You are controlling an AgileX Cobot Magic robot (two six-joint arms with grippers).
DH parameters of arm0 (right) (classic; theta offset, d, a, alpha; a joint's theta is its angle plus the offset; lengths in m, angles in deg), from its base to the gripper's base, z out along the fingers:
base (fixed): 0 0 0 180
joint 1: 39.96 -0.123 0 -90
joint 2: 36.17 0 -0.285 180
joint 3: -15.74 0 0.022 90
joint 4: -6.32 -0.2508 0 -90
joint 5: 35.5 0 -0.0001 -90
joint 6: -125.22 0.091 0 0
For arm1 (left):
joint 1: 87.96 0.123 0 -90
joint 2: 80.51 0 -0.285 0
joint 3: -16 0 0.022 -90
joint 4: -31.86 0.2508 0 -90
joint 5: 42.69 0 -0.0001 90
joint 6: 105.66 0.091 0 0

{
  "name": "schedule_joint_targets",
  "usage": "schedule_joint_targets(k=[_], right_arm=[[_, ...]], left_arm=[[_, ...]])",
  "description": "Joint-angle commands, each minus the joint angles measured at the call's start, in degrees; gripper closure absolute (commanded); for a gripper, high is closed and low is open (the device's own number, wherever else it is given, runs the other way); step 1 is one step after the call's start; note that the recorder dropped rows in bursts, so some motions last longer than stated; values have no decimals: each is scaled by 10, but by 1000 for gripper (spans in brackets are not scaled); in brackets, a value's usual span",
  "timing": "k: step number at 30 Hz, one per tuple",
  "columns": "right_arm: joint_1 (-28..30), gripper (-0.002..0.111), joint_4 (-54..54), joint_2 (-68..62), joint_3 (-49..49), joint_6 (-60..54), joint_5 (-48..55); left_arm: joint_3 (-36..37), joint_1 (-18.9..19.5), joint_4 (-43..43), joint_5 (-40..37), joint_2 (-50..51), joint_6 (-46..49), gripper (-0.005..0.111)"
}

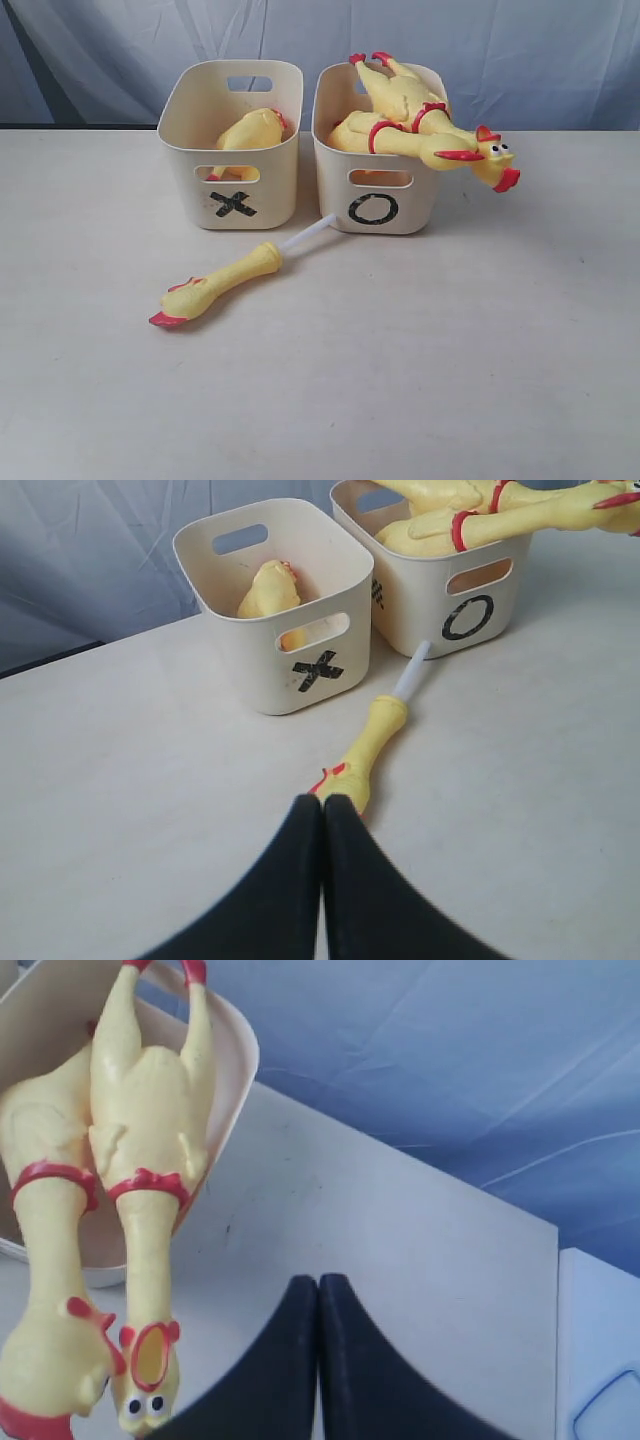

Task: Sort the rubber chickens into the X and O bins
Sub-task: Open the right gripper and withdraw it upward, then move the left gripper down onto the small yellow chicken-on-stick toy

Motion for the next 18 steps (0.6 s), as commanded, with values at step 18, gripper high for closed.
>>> schedule_joint_targets(k=[18], right_arm=[[3, 109, 55, 323, 215, 49, -5]], left_arm=[[1, 0, -128, 63, 64, 6, 83]])
